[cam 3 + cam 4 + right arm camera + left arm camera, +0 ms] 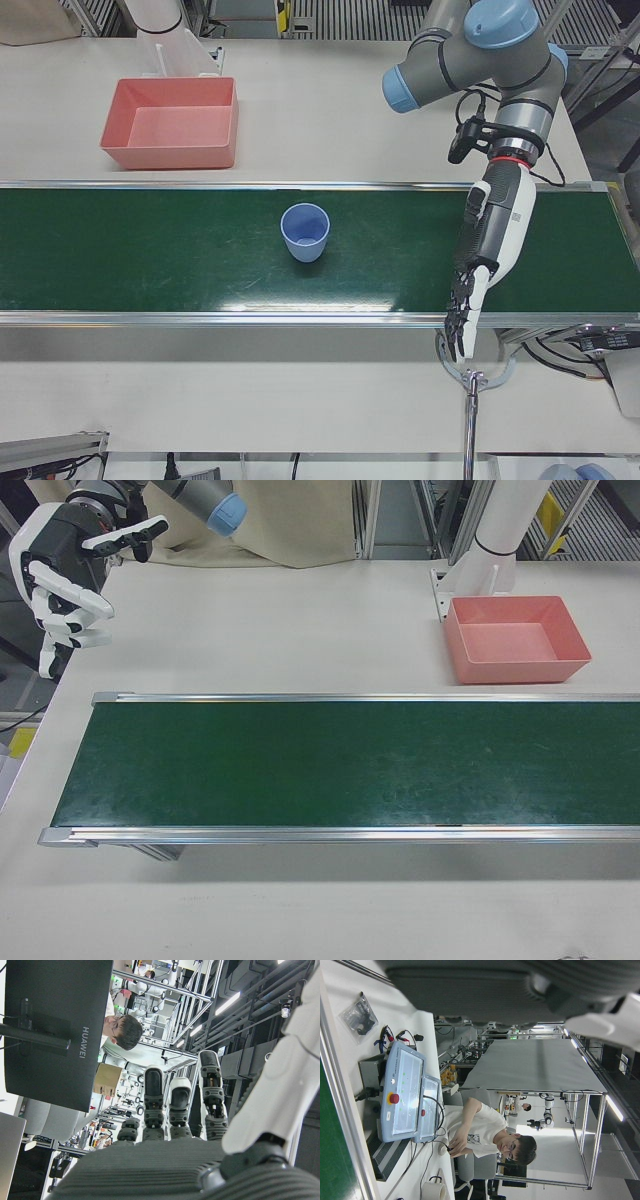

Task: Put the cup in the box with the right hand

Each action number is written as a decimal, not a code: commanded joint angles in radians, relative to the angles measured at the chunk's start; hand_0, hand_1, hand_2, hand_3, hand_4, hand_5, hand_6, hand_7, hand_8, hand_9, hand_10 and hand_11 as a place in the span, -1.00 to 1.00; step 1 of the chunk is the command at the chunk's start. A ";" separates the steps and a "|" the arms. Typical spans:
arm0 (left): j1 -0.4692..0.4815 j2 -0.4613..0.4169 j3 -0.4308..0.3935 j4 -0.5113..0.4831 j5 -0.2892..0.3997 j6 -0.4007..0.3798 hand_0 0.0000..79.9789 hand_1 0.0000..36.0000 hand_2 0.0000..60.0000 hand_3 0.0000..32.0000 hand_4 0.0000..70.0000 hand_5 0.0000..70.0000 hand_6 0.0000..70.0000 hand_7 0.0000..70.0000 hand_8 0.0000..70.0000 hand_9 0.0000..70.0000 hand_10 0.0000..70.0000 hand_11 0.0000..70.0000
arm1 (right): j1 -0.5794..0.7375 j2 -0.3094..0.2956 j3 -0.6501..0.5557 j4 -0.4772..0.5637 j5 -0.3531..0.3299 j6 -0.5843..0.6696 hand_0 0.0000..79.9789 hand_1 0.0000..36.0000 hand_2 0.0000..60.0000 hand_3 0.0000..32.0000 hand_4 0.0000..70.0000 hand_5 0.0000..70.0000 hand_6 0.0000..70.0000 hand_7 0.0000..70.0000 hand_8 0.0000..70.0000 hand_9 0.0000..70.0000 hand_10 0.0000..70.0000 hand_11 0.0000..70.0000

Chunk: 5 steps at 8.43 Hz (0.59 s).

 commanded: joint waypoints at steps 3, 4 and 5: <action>0.000 0.001 0.001 -0.001 0.000 0.000 -1.00 -1.00 -1.00 -1.00 -1.00 -1.00 -1.00 -1.00 -1.00 -1.00 -1.00 -1.00 | 0.000 -0.001 0.006 0.002 0.002 0.000 0.27 -0.91 -1.00 -1.00 -0.15 -0.85 -0.32 1.00 -0.31 0.37 -0.83 -0.73; 0.000 0.001 0.001 -0.001 0.000 0.000 -1.00 -1.00 -1.00 -1.00 -1.00 -1.00 -1.00 -1.00 -1.00 -1.00 -1.00 -1.00 | -0.002 -0.001 0.015 0.002 0.002 0.000 0.27 -0.92 -1.00 -1.00 -0.16 -0.85 -0.32 1.00 -0.31 0.37 -0.83 -0.73; 0.000 0.001 0.001 0.000 0.000 0.000 -1.00 -1.00 -1.00 -1.00 -1.00 -1.00 -1.00 -1.00 -1.00 -1.00 -1.00 -1.00 | -0.005 -0.001 0.057 -0.002 0.000 0.002 0.26 -0.91 -1.00 -1.00 -0.17 -0.85 -0.33 1.00 -0.32 0.36 -0.84 -0.74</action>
